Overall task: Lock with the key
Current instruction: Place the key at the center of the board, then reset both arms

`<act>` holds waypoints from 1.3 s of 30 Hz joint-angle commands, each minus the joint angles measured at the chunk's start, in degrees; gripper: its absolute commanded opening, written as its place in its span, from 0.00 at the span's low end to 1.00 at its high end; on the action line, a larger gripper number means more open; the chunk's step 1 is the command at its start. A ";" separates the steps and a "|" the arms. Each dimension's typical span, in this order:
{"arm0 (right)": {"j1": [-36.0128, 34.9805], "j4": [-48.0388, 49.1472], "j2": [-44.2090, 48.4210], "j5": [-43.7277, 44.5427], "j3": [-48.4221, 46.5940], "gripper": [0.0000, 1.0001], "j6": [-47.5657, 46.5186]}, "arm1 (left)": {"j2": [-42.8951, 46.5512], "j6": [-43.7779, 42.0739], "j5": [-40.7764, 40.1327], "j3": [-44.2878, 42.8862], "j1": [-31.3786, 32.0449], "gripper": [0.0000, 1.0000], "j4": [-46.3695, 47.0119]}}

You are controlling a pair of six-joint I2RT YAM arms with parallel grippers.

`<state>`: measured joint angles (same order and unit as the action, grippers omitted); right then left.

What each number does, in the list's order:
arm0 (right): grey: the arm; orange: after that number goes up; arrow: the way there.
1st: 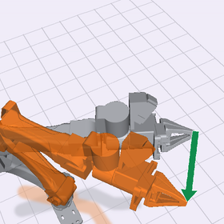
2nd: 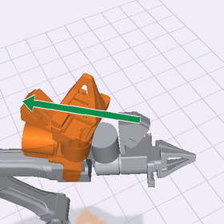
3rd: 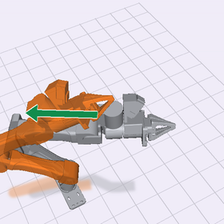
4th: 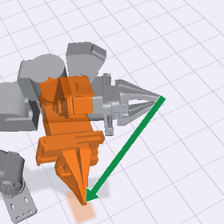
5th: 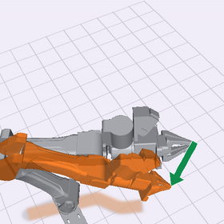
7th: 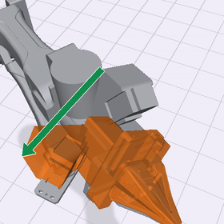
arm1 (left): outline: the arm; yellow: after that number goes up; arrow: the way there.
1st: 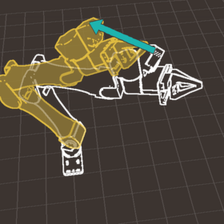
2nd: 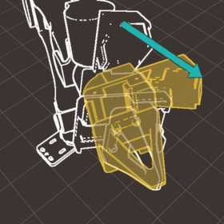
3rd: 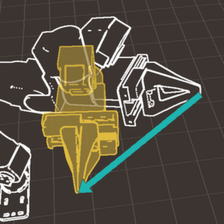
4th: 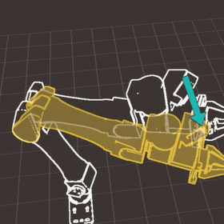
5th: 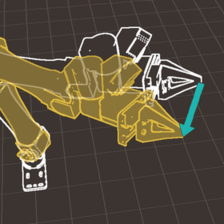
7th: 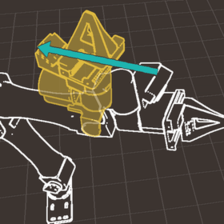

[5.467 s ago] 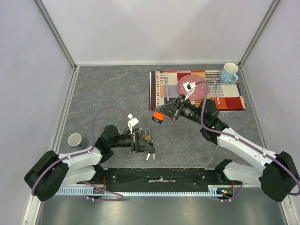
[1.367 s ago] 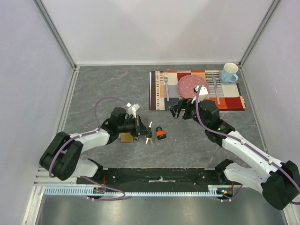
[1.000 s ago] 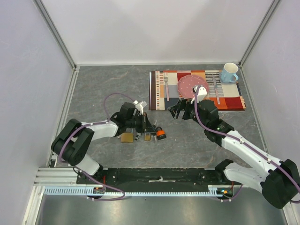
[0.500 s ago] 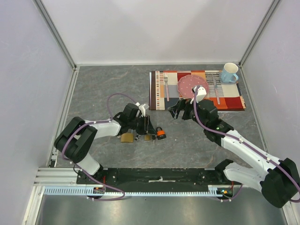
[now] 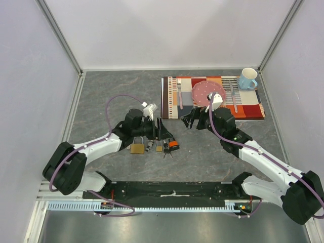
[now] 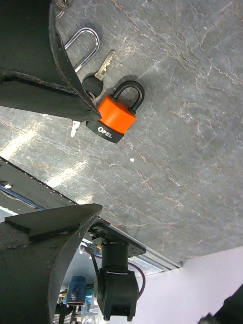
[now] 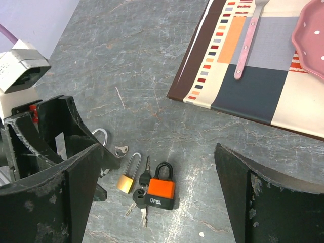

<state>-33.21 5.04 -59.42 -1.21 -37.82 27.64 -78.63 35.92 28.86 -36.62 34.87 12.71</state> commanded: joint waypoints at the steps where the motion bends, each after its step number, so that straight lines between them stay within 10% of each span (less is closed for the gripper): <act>1: -0.01 0.06 0.18 -0.81 0.21 0.98 0.05 | 2.16 -1.91 1.28 1.81 0.11 0.72 4.69; 25: 0.08 -0.20 -1.58 -1.95 0.47 0.98 -0.13 | 7.68 6.26 10.25 11.30 -13.42 0.85 16.65; 39: -0.01 1.29 -4.30 -2.91 -0.14 0.98 0.05 | 35.11 -5.69 -13.55 11.92 -19.93 0.88 -14.27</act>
<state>-33.21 4.69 -62.76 -3.05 -37.50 27.64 -50.13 35.33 26.61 -24.45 15.18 9.39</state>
